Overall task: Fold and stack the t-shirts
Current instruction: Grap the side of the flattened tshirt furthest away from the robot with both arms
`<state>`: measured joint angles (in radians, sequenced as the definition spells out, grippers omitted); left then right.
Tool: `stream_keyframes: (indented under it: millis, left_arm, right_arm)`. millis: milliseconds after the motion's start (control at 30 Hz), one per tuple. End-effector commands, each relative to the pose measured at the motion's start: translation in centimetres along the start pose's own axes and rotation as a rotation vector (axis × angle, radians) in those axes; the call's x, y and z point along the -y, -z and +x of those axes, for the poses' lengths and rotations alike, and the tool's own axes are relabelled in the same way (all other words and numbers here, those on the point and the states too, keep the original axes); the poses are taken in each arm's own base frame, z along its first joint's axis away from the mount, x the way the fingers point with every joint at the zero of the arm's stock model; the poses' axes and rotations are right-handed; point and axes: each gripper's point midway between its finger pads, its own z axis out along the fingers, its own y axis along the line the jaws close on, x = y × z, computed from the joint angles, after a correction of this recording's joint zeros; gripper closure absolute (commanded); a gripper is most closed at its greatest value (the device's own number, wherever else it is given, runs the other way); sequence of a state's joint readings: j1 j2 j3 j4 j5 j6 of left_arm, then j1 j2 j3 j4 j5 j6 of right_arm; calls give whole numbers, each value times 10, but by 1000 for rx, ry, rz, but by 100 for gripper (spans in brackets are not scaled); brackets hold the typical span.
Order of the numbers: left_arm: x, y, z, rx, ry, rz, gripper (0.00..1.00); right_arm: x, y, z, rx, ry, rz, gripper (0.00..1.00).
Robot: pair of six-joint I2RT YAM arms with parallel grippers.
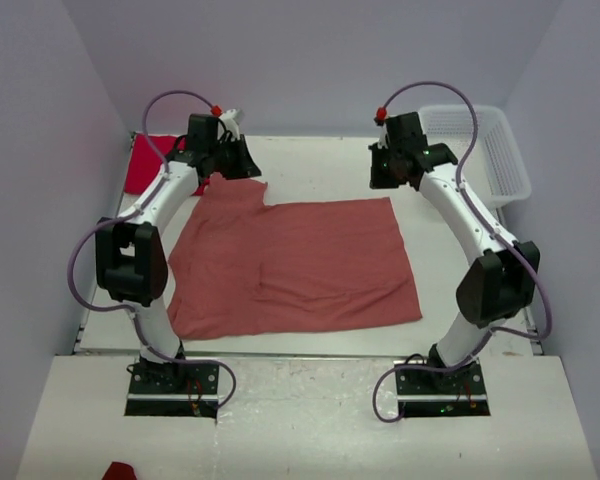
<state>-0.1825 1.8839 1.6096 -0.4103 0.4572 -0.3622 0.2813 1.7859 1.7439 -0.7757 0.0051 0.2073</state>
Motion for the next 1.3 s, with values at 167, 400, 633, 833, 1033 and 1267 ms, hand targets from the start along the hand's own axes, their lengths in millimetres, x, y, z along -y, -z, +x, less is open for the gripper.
stream_keyframes:
  millis: [167, 400, 633, 833, 1033, 1267]
  left_arm:
    - [-7, 30, 58, -77, -2, -95, 100]
    - [9, 31, 109, -147, -32, -124, 100]
    - [-8, 72, 160, -175, 70, -344, 100]
    - [-16, 126, 192, -128, 175, -499, 100]
    - [-34, 142, 224, -171, 220, -591, 100]
    - [-49, 135, 247, -219, 237, -634, 100]
  right_arm:
    - [-62, 54, 132, -148, -19, -217, 100]
    - [-73, 84, 217, -214, 6, -235, 100]
    - [-58, 91, 267, -252, -11, -197, 100]
    - [-55, 90, 276, -280, -61, -117, 100]
    - [-59, 69, 290, -336, -73, -46, 100]
    - [-87, 60, 311, -370, -35, -92, 100]
